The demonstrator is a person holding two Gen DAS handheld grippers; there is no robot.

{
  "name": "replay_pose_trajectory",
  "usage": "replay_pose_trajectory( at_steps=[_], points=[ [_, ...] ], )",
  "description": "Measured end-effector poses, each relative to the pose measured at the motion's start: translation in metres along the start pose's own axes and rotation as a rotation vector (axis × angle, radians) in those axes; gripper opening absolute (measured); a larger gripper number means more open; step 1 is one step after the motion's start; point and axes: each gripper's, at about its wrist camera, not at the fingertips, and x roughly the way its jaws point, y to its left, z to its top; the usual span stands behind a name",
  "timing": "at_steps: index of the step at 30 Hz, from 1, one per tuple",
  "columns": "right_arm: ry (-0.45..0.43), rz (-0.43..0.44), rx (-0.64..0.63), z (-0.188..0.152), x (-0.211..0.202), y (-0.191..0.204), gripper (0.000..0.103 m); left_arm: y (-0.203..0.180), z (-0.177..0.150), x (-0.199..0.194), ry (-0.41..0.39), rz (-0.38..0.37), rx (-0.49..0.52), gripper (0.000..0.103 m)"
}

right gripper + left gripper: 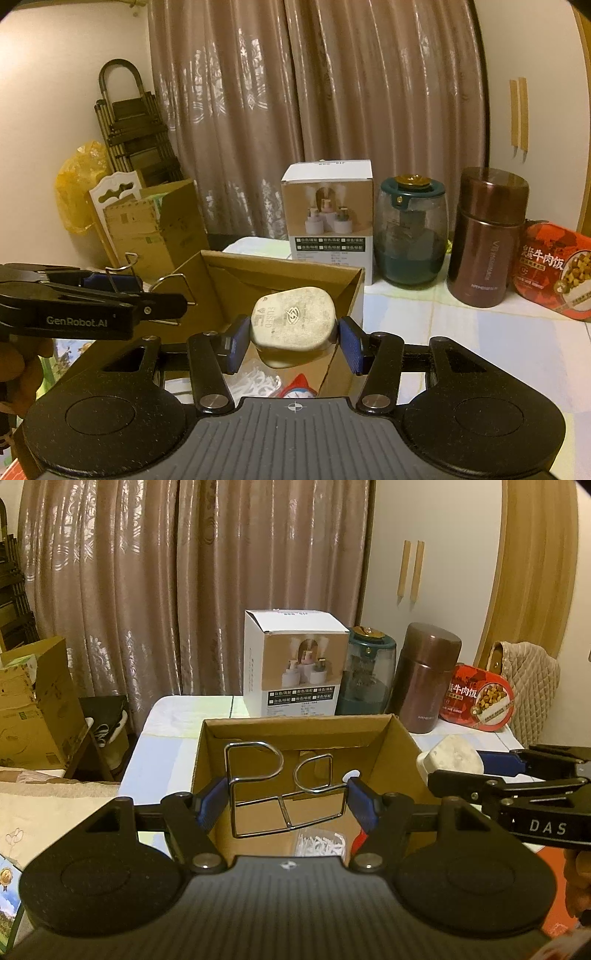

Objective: Organize rigid objects
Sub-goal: 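Lower the wire stand into the box while the right tool holds the cream plug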

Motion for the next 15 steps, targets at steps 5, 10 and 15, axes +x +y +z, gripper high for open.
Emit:
replay_pose_trajectory(
  at_steps=[5,10,15],
  points=[
    [0.003,0.0,0.001,-0.001,0.003,0.002,0.049,0.0,-0.001,0.008,0.013,-0.005,0.002,0.066],
    [0.005,0.003,-0.003,-0.001,0.006,0.005,0.049,0.002,-0.003,0.012,0.016,-0.004,-0.006,0.066],
    [0.009,-0.002,-0.002,-0.003,0.007,0.004,0.049,0.003,-0.004,0.015,0.015,-0.008,-0.013,0.066]
  ],
)
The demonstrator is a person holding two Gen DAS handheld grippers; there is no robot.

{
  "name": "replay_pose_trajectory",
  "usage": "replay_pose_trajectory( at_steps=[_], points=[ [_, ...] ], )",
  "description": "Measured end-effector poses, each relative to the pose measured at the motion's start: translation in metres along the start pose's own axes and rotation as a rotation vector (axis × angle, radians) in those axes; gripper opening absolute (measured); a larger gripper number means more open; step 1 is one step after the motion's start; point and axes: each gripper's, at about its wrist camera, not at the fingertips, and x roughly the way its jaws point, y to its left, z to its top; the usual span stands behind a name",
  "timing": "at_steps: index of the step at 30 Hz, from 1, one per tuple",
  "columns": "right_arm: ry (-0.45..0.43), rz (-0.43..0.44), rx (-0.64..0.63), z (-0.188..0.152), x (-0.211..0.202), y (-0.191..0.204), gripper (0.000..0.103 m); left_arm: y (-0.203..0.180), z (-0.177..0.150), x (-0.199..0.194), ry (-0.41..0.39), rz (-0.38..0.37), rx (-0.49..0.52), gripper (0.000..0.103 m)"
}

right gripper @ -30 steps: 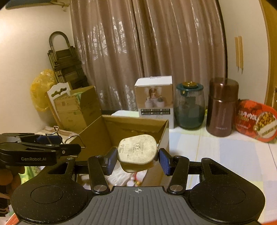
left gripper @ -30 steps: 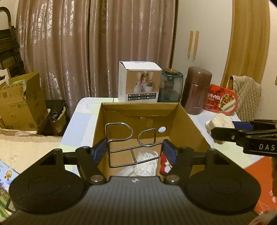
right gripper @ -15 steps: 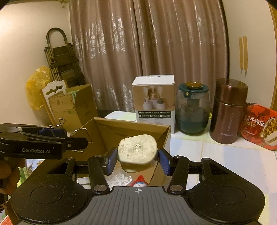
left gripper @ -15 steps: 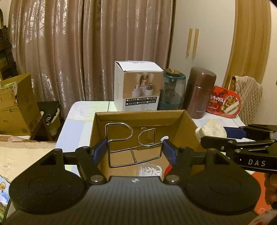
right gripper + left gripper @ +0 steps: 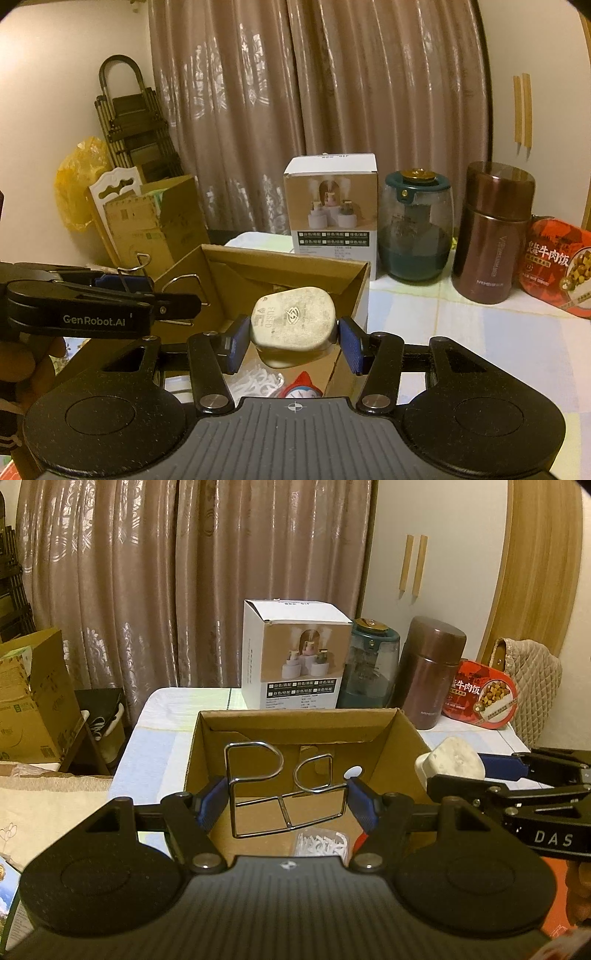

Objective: Organize rigid objects
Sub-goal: 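Lower the wire stand into the box while the right tool holds the cream plug, then open both tools to release the wire stand and cream plug into the box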

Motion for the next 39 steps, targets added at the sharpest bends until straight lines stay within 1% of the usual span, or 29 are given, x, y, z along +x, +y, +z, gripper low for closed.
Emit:
replay_pose_trajectory(
  at_steps=[4,5,6,13,27,34,39],
  points=[
    [-0.001,-0.002,0.003,0.0,0.001,0.0,0.049,0.003,-0.002,0.002,0.003,0.009,-0.017,0.068],
    [0.0,-0.001,0.003,0.0,0.001,-0.001,0.049,0.004,-0.002,0.002,-0.003,0.017,-0.023,0.075],
    [0.001,-0.002,0.003,-0.001,0.0,0.0,0.049,0.004,-0.002,0.001,-0.01,0.027,-0.027,0.076],
    [0.0,-0.001,0.005,-0.001,0.0,0.0,0.049,0.013,0.001,-0.008,-0.035,0.037,-0.06,0.076],
    [-0.003,-0.003,0.0,0.001,0.0,0.0,0.049,0.011,0.003,-0.015,-0.039,0.036,-0.051,0.076],
    [-0.012,-0.004,-0.024,0.007,0.009,0.001,0.049,0.016,0.003,-0.017,-0.038,0.039,-0.069,0.076],
    [0.002,-0.008,-0.042,0.008,0.019,0.004,0.049,0.02,0.002,-0.017,-0.039,0.041,-0.082,0.076]
  ],
)
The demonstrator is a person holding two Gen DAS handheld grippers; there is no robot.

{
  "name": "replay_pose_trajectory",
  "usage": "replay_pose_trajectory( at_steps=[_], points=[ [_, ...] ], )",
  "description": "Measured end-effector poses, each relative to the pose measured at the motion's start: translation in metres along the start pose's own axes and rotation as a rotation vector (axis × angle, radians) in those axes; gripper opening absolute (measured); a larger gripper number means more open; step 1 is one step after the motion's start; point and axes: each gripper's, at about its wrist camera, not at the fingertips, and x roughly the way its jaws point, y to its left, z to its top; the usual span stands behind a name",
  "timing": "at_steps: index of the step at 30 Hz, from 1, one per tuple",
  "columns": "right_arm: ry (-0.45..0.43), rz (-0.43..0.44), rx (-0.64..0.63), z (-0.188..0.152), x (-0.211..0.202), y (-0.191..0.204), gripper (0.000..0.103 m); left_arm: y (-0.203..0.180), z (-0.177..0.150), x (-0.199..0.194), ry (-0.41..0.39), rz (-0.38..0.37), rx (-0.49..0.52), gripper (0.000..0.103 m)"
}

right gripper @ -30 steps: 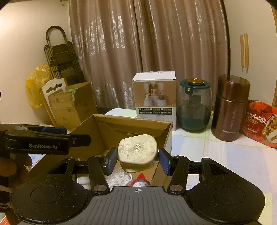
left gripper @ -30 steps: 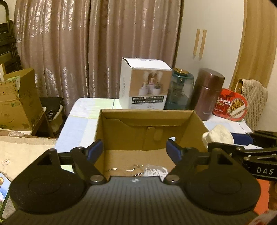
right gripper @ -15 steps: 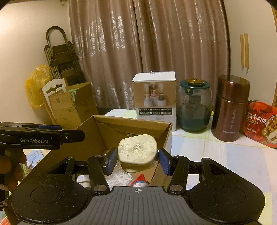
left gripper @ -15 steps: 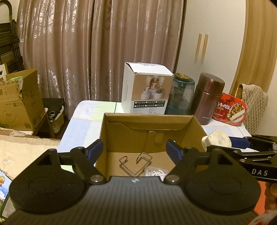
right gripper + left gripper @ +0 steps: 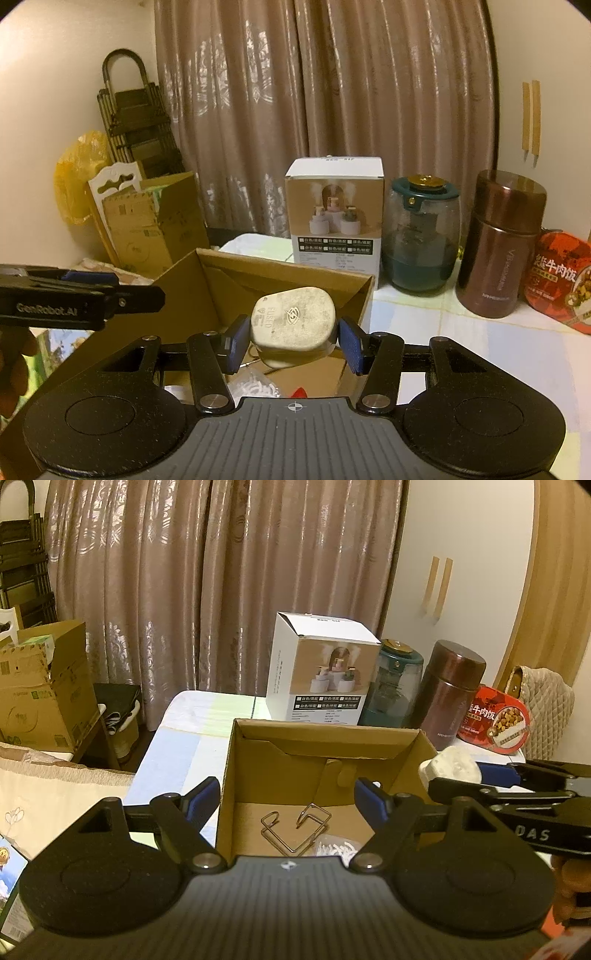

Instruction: Organize rigid objects

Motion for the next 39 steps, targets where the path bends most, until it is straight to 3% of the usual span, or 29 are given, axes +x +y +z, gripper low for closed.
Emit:
replay_pose_trajectory(
  at_steps=[12,14,15,24,35,39],
  points=[
    [-0.033,-0.032,-0.054,0.005,0.019,-0.004,0.05,0.001,-0.001,0.0,-0.002,-0.003,-0.004,0.076],
    [-0.057,-0.05,-0.065,0.005,0.014,-0.004,0.064,0.001,-0.002,0.0,-0.001,-0.002,-0.002,0.076],
    [-0.067,-0.056,-0.065,0.005,0.01,-0.005,0.065,0.001,-0.002,0.0,-0.001,-0.001,-0.002,0.076],
    [-0.067,-0.048,0.005,0.004,-0.028,-0.008,0.067,-0.01,-0.003,-0.015,-0.011,-0.019,0.007,0.076],
    [0.003,-0.028,0.148,-0.02,-0.118,0.016,0.07,-0.027,-0.029,-0.106,-0.037,-0.019,0.007,0.076],
    [0.033,-0.047,0.153,-0.037,-0.157,0.039,0.071,-0.034,-0.047,-0.149,-0.028,-0.013,0.009,0.084]
  ],
)
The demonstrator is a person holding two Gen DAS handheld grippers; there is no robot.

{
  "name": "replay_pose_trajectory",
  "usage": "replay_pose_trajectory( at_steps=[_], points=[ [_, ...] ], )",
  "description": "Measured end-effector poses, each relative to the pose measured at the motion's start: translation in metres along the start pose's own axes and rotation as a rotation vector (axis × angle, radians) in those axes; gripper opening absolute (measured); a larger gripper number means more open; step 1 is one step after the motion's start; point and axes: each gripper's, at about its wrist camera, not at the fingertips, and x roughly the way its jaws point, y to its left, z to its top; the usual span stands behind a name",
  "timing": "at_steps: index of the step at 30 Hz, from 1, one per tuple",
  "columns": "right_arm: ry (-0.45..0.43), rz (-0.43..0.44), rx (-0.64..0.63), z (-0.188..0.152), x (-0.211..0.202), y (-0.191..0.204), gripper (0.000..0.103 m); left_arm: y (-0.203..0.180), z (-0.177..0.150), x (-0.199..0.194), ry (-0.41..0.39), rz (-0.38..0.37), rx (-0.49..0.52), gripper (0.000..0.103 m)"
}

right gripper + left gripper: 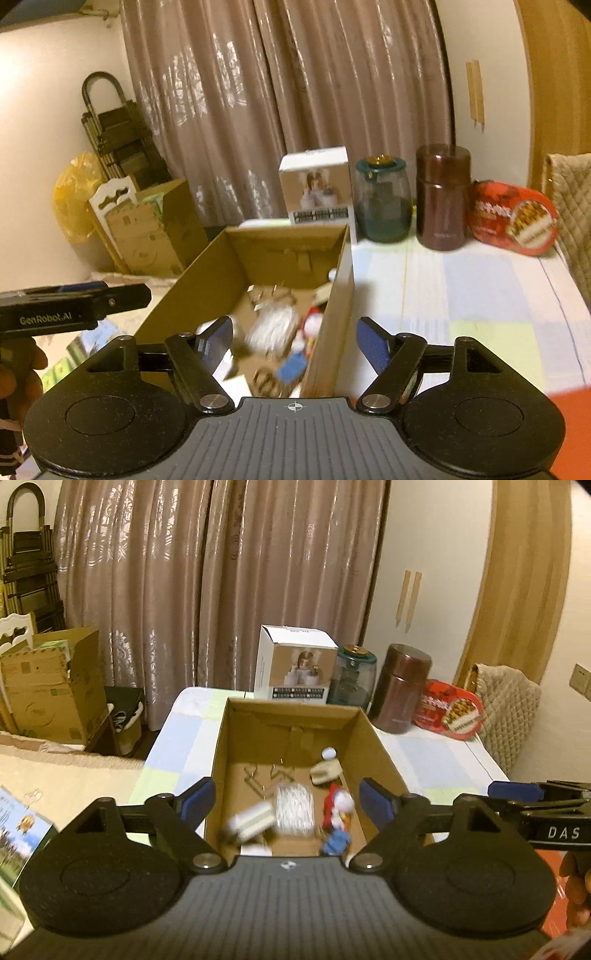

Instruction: Organize rigid objects

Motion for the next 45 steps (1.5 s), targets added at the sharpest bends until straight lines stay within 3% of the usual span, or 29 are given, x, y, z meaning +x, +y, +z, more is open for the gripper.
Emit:
replay_pose_trajectory(
  at_steps=[5,16,21,29,45],
  points=[
    [0.03,-0.017,0.027,-0.026,-0.048,0.024,0.072,-0.017,-0.023,-0.053,0.022,-0.003,0.028,0.093],
    [0.076,-0.031,0.015,-0.078,-0.12,0.062,0.073,-0.044,-0.073,-0.149,0.03,0.052,0.062,0.101],
    [0.078,-0.043,0.006,-0.094,-0.142,0.07,0.074,-0.045,-0.087,-0.165,0.077,0.081,0.044,0.101],
    [0.101,-0.072,-0.004,-0.11,-0.17,0.075,0.074,-0.051,-0.101,-0.189,0.077,0.092,0.023,0.101],
    [0.098,-0.079,0.01,-0.11,-0.187,0.085,0.074,-0.059,-0.115,-0.203,0.085,0.098,0.031,0.101]
  ],
)
